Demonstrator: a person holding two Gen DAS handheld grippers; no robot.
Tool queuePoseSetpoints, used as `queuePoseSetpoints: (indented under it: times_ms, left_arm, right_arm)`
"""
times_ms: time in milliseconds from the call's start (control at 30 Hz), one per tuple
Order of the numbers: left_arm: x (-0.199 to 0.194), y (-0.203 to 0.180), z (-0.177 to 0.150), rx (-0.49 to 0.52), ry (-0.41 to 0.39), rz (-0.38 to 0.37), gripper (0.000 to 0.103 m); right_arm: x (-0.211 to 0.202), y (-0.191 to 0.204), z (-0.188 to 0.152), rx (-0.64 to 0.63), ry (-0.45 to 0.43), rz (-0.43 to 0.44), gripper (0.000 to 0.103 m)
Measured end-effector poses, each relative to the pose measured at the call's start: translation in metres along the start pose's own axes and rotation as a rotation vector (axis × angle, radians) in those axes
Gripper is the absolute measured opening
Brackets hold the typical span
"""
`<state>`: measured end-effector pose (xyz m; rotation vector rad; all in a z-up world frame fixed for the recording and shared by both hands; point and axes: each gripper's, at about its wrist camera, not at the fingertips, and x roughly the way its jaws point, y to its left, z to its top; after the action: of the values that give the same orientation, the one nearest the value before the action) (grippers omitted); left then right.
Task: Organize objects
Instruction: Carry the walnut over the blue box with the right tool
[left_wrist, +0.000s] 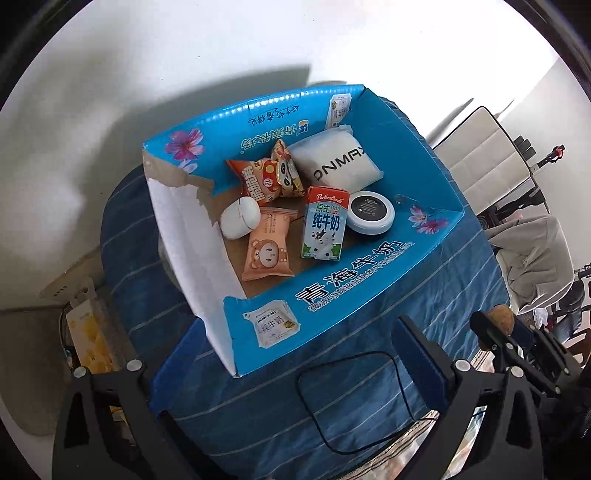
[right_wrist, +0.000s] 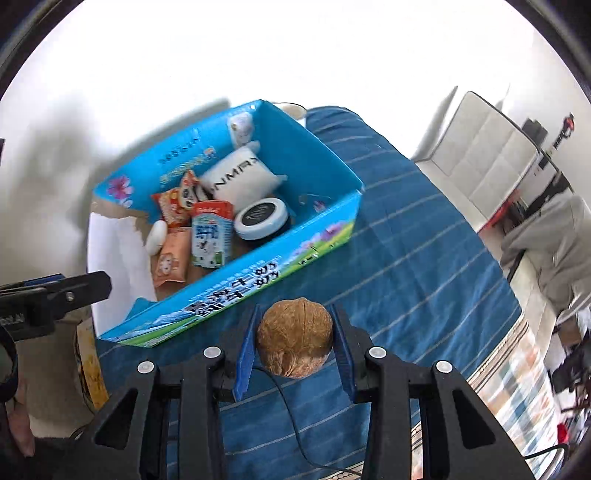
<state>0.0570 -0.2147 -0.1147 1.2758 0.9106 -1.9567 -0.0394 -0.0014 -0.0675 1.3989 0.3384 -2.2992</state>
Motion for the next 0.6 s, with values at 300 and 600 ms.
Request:
queuePoseSetpoints:
  times_ms: [300, 600]
  left_arm:
    - [-0.023, 0.025, -0.002, -0.031, -0.035, 0.004, 0.103]
    - [0.005, 0.049, 0.024, -0.130, 0.009, 0.029, 0.103]
  right_arm:
    - [-0.038, 0.060, 0.033, -0.168, -0.040, 0.029, 0.040]
    - [0.014, 0.078, 0.064, -0.198, -0.014, 0.023, 0.040]
